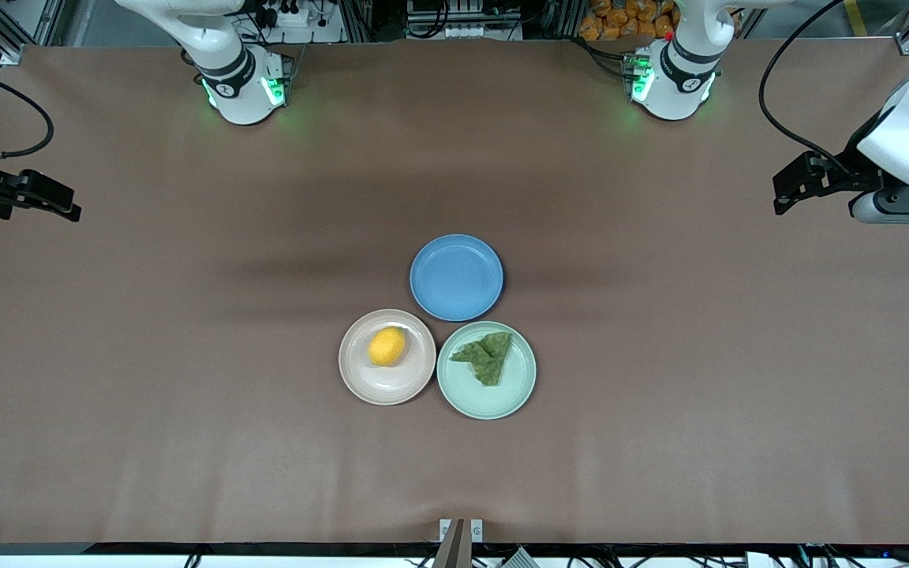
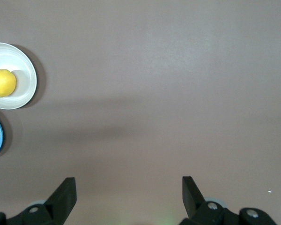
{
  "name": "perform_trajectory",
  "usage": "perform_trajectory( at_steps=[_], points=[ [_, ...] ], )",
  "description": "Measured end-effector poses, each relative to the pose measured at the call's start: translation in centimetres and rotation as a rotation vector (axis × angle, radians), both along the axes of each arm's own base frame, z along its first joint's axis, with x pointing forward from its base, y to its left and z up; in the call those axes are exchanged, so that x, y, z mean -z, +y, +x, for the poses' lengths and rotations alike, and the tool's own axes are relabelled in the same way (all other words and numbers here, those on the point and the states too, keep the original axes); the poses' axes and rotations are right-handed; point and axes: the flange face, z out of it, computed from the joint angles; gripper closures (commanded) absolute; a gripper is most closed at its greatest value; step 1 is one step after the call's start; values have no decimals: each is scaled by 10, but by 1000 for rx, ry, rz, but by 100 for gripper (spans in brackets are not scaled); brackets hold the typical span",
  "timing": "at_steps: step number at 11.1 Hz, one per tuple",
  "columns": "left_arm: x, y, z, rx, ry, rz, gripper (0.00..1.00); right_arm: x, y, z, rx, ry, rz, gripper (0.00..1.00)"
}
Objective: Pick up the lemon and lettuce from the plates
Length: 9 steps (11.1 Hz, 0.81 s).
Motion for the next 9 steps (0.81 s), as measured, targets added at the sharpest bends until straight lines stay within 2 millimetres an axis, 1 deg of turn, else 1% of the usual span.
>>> perform_trajectory(
  at_steps=[7,8,9],
  points=[
    [1,-1,0,1,2,0,0,0,0,0,0,0,0,0],
    [3,-4,1,7,6,1,0,0,0,0,0,1,0,0],
    [8,-12,2,20,13,1,0,0,0,0,0,1,0,0]
  ],
)
